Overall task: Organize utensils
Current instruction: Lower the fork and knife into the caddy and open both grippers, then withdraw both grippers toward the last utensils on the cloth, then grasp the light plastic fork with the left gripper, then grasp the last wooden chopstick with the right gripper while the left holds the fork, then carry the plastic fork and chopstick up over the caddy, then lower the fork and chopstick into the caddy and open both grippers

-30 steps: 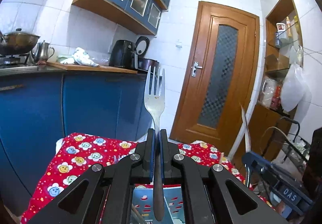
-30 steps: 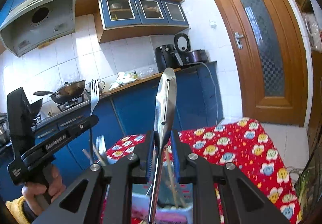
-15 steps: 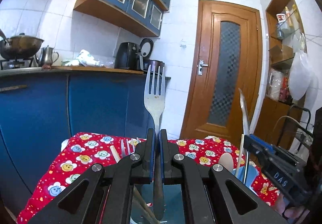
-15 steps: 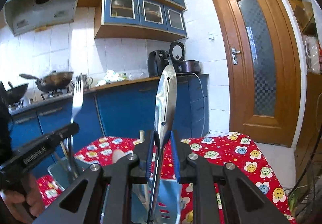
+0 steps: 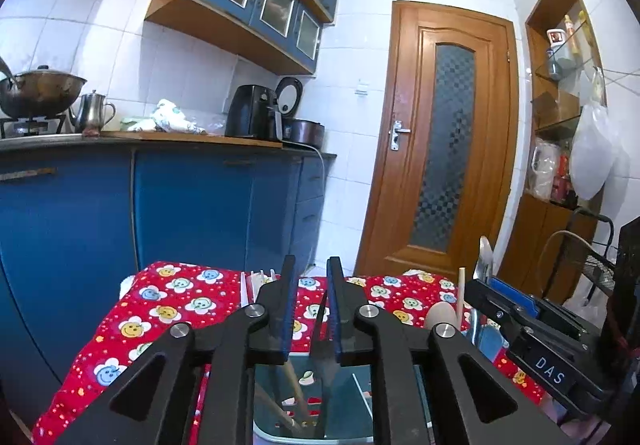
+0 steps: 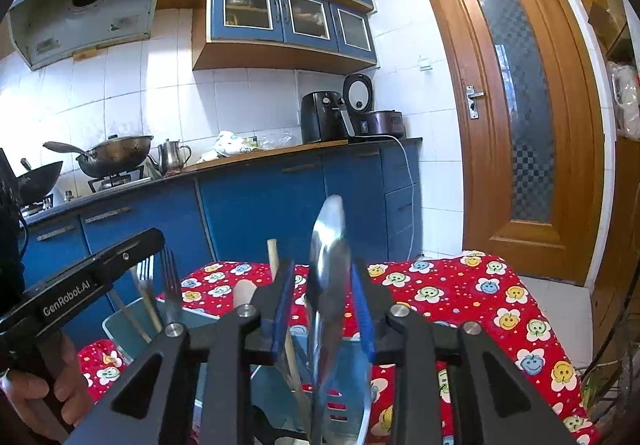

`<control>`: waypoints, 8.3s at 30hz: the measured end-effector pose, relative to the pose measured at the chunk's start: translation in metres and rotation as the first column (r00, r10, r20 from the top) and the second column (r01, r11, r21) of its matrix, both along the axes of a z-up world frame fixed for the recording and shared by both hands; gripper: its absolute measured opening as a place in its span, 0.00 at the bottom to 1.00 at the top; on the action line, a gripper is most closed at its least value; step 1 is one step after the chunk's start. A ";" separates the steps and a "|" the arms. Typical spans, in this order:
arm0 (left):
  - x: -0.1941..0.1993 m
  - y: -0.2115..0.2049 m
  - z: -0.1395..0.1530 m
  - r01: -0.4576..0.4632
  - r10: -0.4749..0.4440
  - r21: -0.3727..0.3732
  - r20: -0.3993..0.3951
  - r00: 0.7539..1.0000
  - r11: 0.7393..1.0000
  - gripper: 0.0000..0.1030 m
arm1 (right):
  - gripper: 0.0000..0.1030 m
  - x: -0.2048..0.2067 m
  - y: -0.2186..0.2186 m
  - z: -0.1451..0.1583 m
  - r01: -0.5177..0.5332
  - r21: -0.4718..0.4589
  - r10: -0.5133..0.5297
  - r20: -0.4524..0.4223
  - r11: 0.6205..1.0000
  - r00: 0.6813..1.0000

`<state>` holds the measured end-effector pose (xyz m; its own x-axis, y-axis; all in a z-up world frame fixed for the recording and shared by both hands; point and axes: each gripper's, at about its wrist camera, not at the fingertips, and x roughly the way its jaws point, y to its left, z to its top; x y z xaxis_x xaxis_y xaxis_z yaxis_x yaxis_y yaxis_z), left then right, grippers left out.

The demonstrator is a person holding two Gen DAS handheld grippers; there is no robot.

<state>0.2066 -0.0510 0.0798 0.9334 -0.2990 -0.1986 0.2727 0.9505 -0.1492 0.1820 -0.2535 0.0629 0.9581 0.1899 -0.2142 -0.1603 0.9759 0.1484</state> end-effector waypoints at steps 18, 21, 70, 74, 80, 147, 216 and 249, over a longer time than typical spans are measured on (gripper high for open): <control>-0.019 -0.003 0.022 0.052 -0.051 0.009 -0.056 0.997 0.999 0.32 | 0.31 -0.023 -0.001 0.027 0.009 0.005 -0.009 -0.059 1.000 0.998; -0.032 -0.003 0.027 0.058 -0.057 0.020 -0.058 0.997 0.998 0.33 | 0.31 -0.033 0.000 0.031 -0.005 0.019 0.006 -0.086 1.000 0.996; -0.119 -0.030 -0.058 0.220 -0.099 0.151 -0.565 0.819 0.964 0.54 | 0.52 -0.162 -0.031 -0.032 0.052 0.104 -0.008 -0.390 0.993 0.921; -0.118 -0.037 -0.067 0.237 -0.098 0.159 -0.596 0.797 0.959 0.54 | 0.53 -0.162 -0.035 -0.037 0.057 0.116 -0.006 -0.402 0.992 0.916; -0.117 -0.047 -0.078 0.259 -0.095 0.174 -0.629 0.771 0.950 0.53 | 0.53 -0.163 -0.040 -0.045 0.061 0.127 -0.003 -0.417 0.990 0.909; -0.118 0.058 -0.060 0.105 -0.128 -0.073 -0.526 0.841 0.992 0.05 | 0.22 -0.102 0.055 -0.069 -0.198 -0.026 0.110 -0.757 0.980 0.644; -0.008 -0.008 0.017 -0.087 0.088 -0.029 0.021 0.996 0.996 0.06 | 0.07 -0.036 -0.014 0.033 -0.082 0.220 0.096 -0.053 0.972 0.994; -0.023 -0.008 -0.006 -0.121 0.121 0.016 -0.019 0.992 0.993 0.13 | 0.27 -0.014 0.001 0.009 -0.027 0.096 0.031 -0.039 0.995 0.999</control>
<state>0.1833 -0.0585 0.0737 0.9584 -0.1812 -0.2207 0.1530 0.9785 -0.1386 0.1678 -0.2530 0.0723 0.9428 0.2392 -0.2321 -0.1806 0.9519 0.2474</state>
